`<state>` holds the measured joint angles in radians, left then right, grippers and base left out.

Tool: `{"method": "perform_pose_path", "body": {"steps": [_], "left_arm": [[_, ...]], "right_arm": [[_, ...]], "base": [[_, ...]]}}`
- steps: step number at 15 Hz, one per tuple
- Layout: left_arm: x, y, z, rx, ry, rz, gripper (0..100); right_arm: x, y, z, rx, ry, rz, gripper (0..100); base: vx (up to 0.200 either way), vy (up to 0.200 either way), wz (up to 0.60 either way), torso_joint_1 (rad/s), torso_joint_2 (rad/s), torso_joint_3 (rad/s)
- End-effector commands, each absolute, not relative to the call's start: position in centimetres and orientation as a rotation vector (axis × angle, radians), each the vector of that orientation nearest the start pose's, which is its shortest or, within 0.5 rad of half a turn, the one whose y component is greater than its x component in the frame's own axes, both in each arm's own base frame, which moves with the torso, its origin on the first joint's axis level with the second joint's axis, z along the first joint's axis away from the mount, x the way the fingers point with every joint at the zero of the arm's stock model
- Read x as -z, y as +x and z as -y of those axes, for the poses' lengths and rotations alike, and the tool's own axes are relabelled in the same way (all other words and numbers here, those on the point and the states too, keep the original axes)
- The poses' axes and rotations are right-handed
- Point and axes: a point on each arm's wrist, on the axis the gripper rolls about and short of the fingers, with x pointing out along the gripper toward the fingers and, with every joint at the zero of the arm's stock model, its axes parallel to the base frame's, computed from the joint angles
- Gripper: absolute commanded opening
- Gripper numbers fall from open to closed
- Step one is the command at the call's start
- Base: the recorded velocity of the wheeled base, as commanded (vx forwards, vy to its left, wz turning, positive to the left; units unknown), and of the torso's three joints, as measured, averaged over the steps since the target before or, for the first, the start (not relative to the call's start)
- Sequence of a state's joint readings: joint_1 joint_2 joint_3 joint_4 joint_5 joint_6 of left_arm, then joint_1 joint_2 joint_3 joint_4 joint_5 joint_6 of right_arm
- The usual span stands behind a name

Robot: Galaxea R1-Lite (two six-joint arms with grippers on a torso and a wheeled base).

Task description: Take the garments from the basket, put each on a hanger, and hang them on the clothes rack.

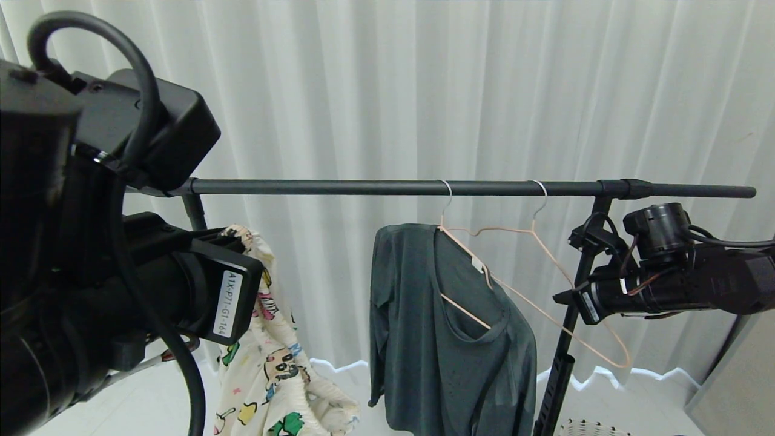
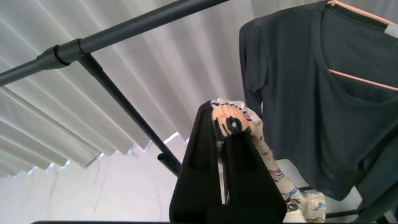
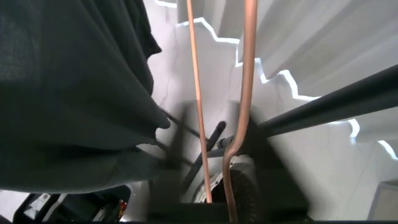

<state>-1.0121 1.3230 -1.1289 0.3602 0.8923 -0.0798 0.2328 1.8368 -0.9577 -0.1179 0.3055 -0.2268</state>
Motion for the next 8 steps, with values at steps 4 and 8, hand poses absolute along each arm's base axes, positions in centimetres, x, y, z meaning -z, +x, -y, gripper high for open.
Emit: {"method": "perform_pose_path", "body": {"steps": [4,8], "left_arm": [[-28.4,11.5,15.1,0.104,0.362,-0.319,0],[-28.6,11.4,14.9,0.104,0.356,-0.313,0]], "right_arm": [[-15.4,30.0,-7.8,-0.592,-0.183,-0.645,0],[-17.3,28.6,-7.5,-0.577,-0.155,-0.593,0]], "base": [[0.000,0.000,0.00,0.000,0.00,0.000],[0.000,0.000,0.00,0.000,0.00,0.000]]}}
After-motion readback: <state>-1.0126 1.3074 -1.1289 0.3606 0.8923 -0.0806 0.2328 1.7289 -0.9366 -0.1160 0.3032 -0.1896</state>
